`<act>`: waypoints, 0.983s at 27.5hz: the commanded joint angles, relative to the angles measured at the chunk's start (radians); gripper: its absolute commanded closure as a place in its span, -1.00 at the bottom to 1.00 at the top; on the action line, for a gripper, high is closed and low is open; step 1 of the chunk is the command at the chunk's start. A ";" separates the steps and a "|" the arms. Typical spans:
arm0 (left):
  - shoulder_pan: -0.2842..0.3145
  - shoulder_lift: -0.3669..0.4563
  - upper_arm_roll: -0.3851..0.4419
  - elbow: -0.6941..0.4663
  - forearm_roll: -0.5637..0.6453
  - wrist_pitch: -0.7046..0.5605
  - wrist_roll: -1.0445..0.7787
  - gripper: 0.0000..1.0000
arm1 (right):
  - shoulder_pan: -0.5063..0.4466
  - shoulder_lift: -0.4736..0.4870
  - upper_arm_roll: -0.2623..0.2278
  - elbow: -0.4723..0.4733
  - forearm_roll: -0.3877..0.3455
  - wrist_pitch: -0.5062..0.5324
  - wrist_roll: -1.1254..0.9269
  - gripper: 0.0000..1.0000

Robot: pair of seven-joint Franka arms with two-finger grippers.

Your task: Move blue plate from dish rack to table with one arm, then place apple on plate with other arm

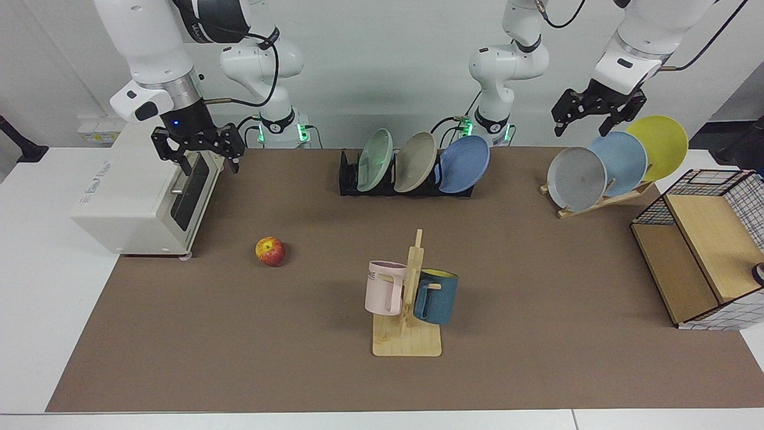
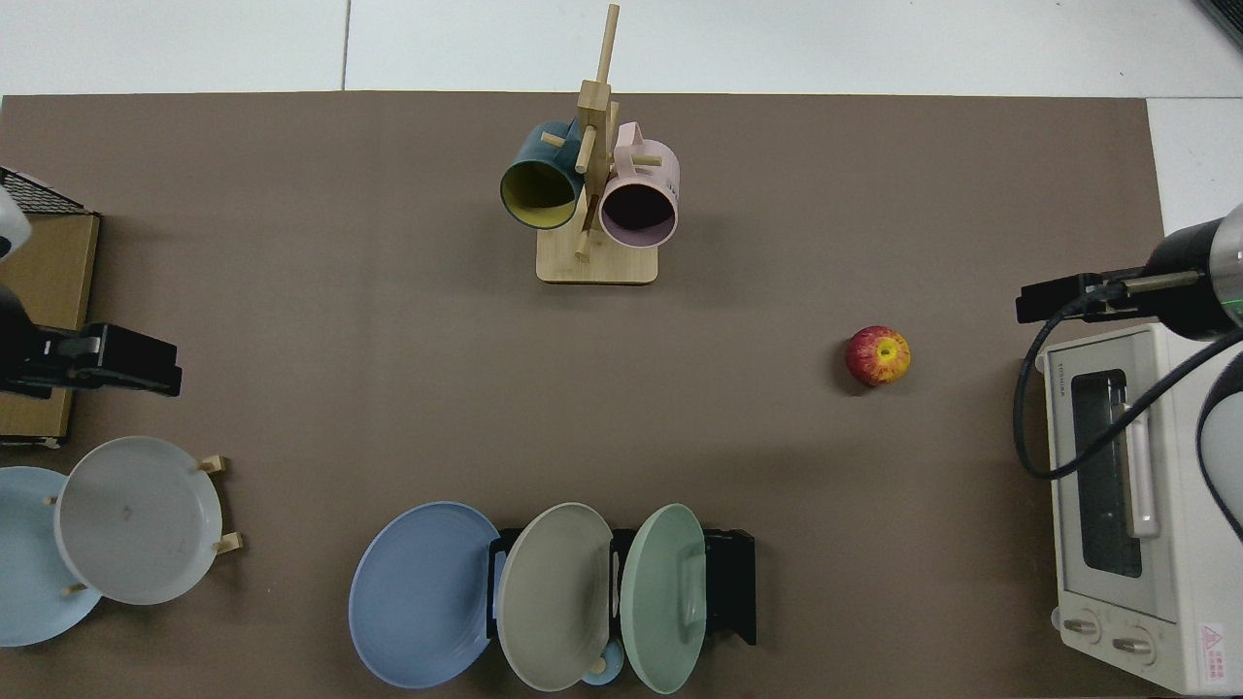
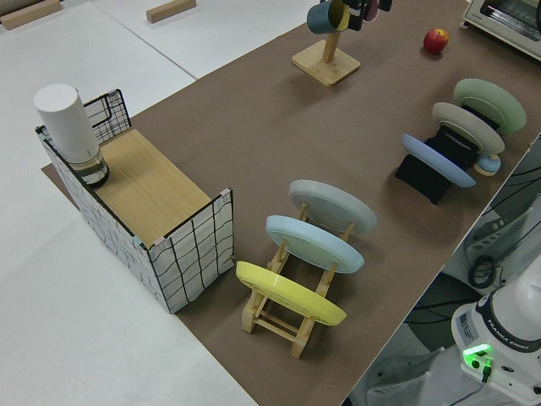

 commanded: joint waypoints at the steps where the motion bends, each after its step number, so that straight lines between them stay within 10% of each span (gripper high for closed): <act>1: 0.006 -0.012 -0.004 -0.002 -0.003 -0.018 0.001 -1.00 | -0.003 0.004 0.003 0.009 0.011 -0.008 0.021 -1.00; 27: 0.004 -0.014 -0.004 -0.008 -0.004 -0.016 0.004 -1.00 | 0.040 0.159 0.004 -0.001 -0.008 0.079 0.047 -1.00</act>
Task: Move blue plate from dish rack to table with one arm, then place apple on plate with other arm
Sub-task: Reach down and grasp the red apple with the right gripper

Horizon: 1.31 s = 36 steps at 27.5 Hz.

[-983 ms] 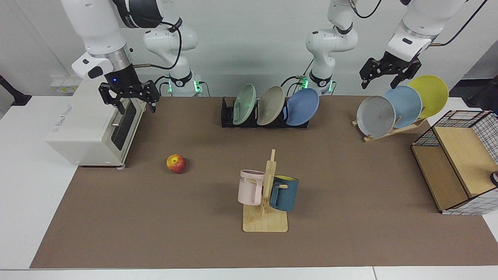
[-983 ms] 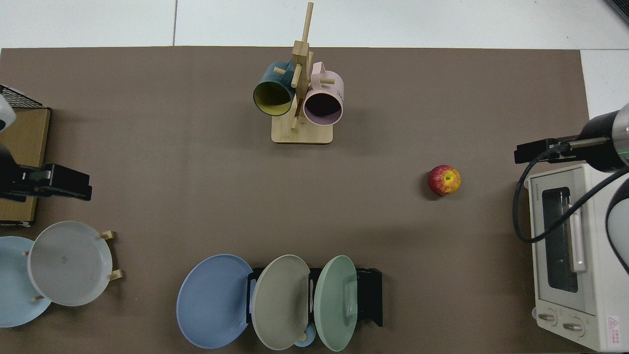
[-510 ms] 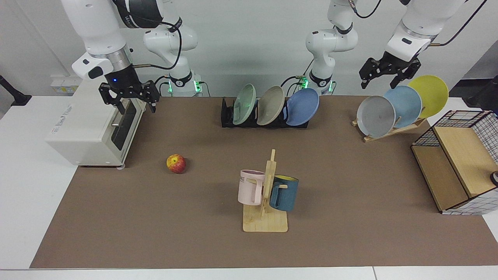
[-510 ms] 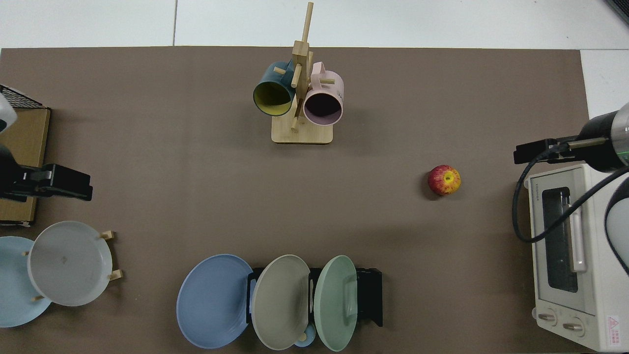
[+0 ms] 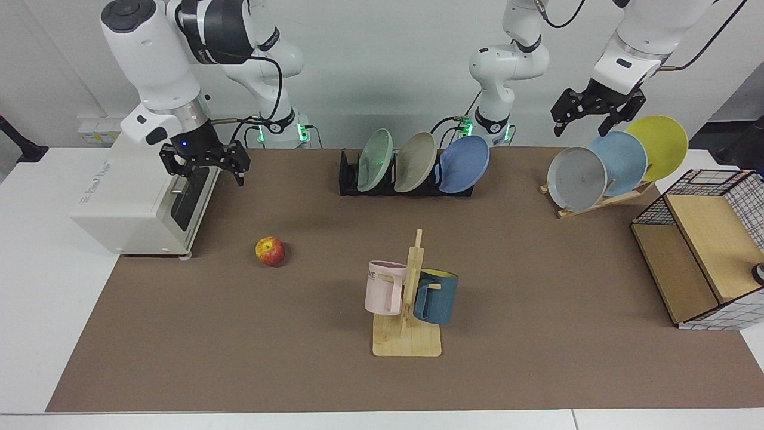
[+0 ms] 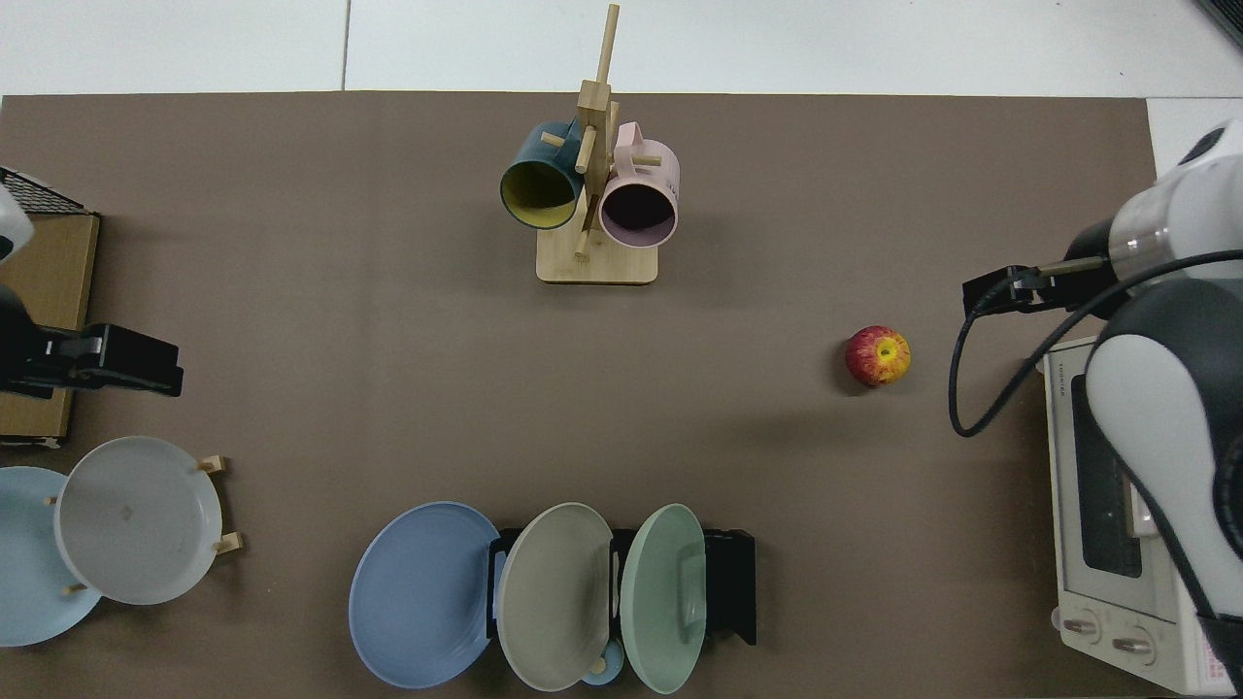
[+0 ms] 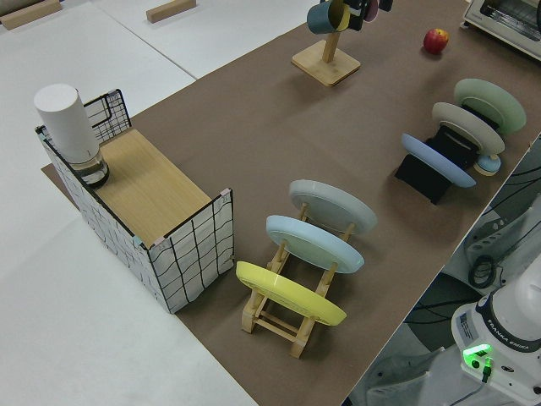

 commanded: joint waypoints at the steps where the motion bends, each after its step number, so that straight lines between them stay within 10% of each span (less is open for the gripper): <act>1: 0.006 -0.013 -0.002 -0.008 -0.004 -0.017 0.004 -1.00 | 0.015 0.064 0.003 0.001 -0.005 0.055 0.047 -1.00; 22: 0.006 -0.015 -0.002 -0.010 -0.004 -0.017 0.004 -1.00 | 0.064 0.179 0.003 -0.279 -0.007 0.421 0.047 -1.00; 36: 0.003 -0.015 -0.002 -0.011 -0.004 -0.016 0.001 -1.00 | 0.054 0.229 0.001 -0.334 -0.005 0.470 0.045 -1.00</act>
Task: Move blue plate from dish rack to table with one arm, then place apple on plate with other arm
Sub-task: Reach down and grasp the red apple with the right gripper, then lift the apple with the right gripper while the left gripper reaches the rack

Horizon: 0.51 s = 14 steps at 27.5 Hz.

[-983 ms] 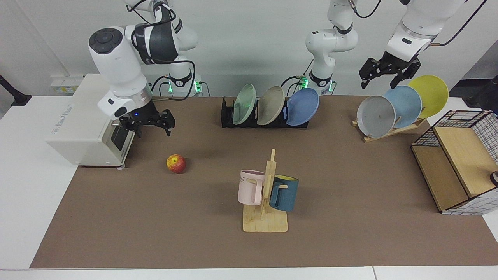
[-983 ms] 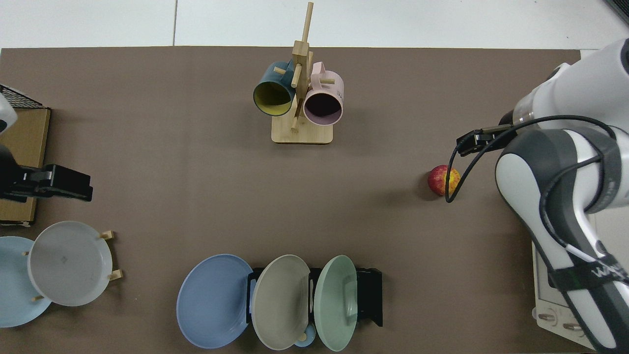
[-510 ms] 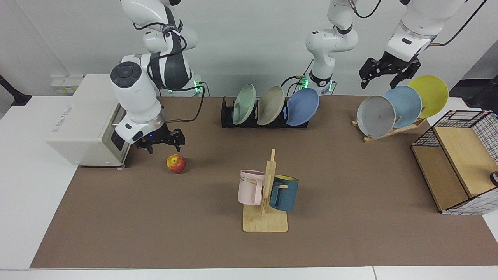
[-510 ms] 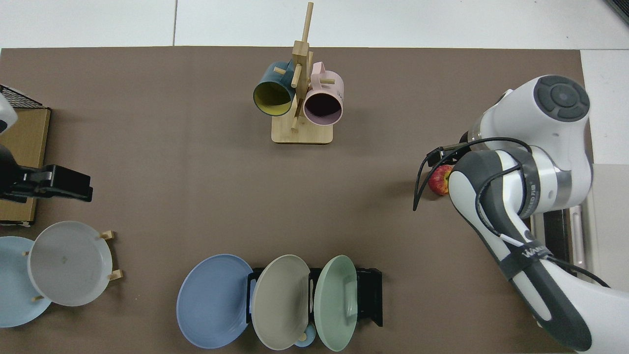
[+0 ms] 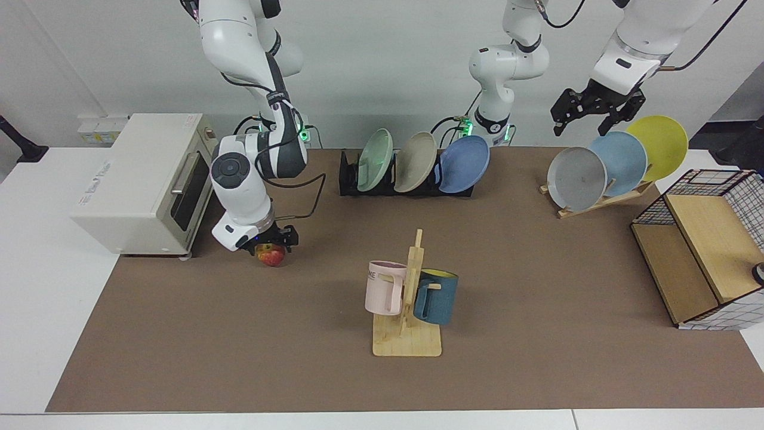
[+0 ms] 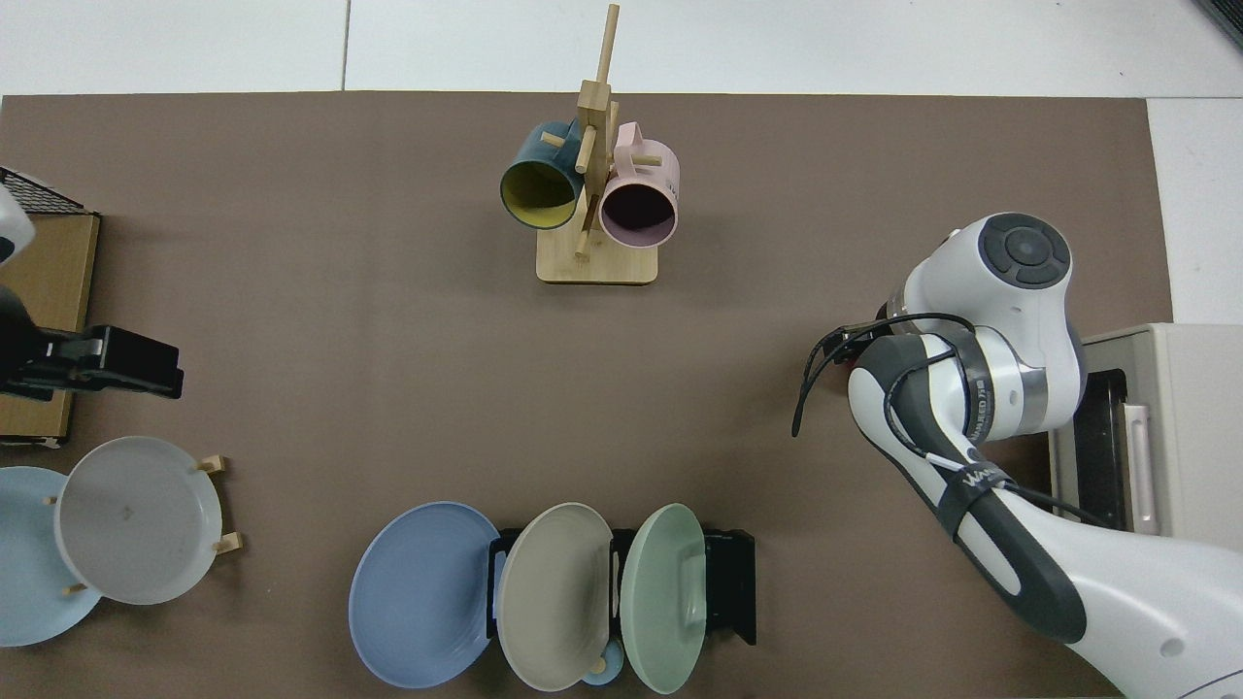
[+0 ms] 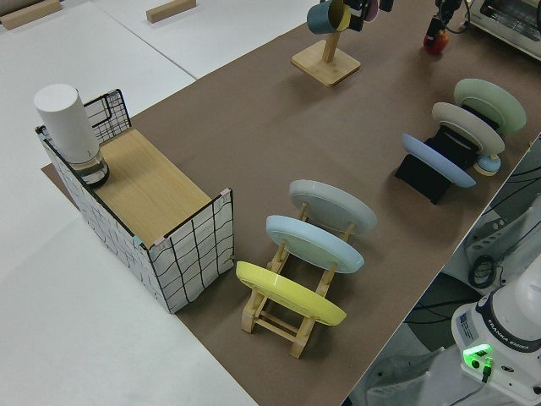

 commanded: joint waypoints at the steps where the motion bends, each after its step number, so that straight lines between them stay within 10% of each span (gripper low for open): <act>1: 0.001 -0.015 -0.002 -0.011 -0.004 -0.012 0.000 -1.00 | -0.013 -0.007 0.005 -0.031 -0.004 0.033 0.015 -1.00; 3: 0.001 -0.024 -0.002 -0.023 -0.004 -0.012 0.000 -1.00 | -0.013 -0.005 0.005 -0.032 -0.004 0.033 0.010 -0.88; 10: -0.005 -0.053 -0.002 -0.066 -0.004 -0.006 0.000 -1.00 | -0.010 -0.005 0.006 -0.032 -0.006 0.020 0.004 0.97; 14: -0.007 -0.064 -0.008 -0.084 -0.015 0.001 -0.002 -1.00 | -0.011 -0.008 0.005 -0.015 -0.004 0.005 0.007 1.00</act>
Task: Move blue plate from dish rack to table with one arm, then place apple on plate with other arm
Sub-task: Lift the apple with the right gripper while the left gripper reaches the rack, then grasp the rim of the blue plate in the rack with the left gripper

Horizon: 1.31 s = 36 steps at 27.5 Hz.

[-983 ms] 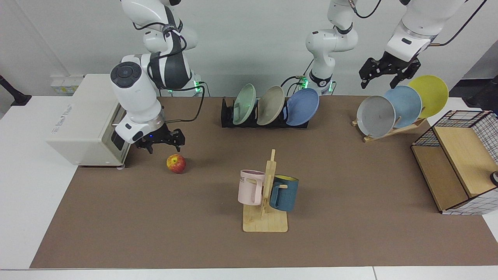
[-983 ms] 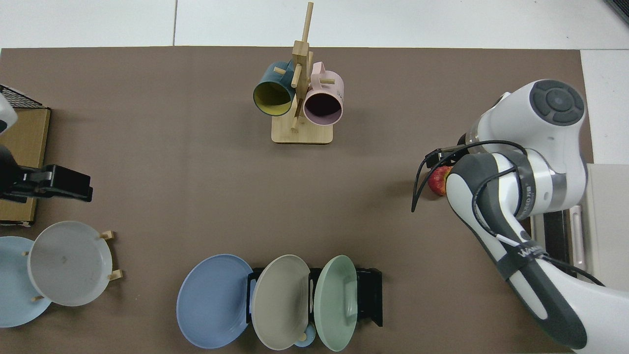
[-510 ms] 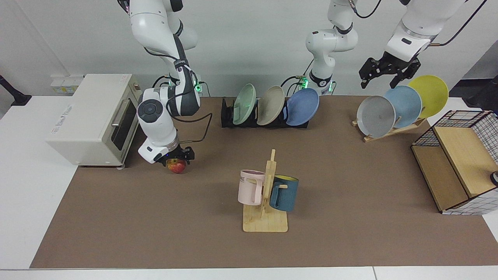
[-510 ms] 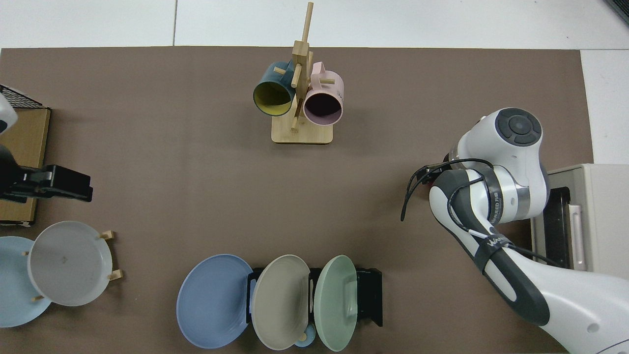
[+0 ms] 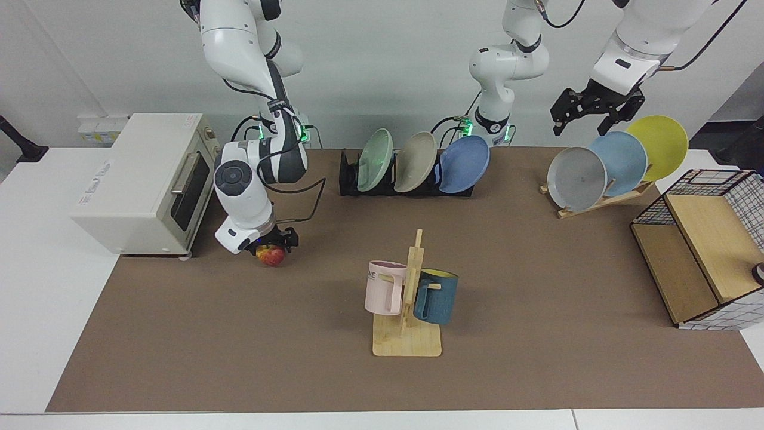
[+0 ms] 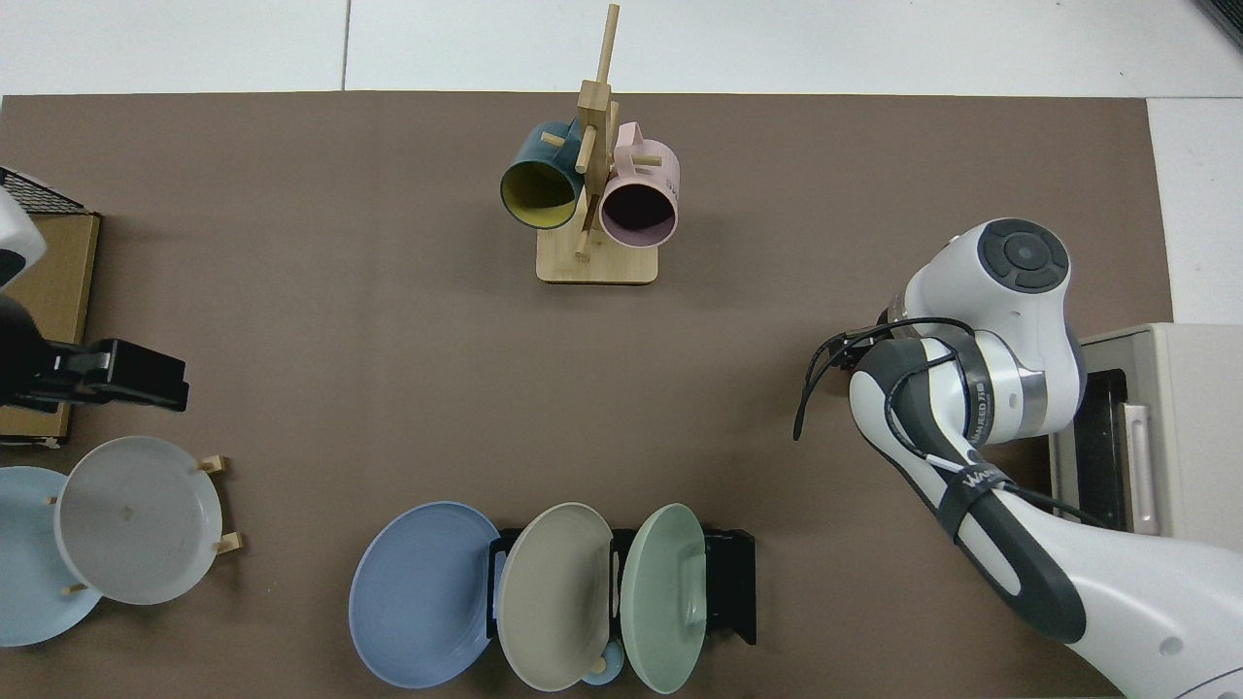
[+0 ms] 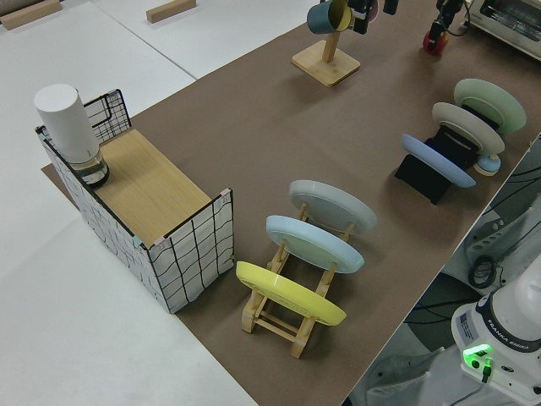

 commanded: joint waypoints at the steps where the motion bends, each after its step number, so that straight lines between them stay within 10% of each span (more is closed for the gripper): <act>1: -0.005 -0.053 -0.007 -0.077 -0.019 0.013 -0.002 -1.00 | -0.010 -0.009 0.006 0.003 -0.004 -0.002 0.006 1.00; 13: -0.061 -0.386 -0.015 -0.666 -0.087 0.286 -0.003 -0.99 | -0.013 -0.047 -0.005 0.160 0.005 -0.171 0.009 1.00; 23: -0.122 -0.410 -0.034 -0.889 -0.182 0.405 -0.017 -0.96 | -0.012 -0.118 -0.007 0.184 0.014 -0.204 0.006 1.00; 36: -0.159 -0.423 -0.044 -1.010 -0.184 0.473 -0.017 -0.86 | -0.012 -0.127 -0.014 0.407 0.008 -0.519 0.013 1.00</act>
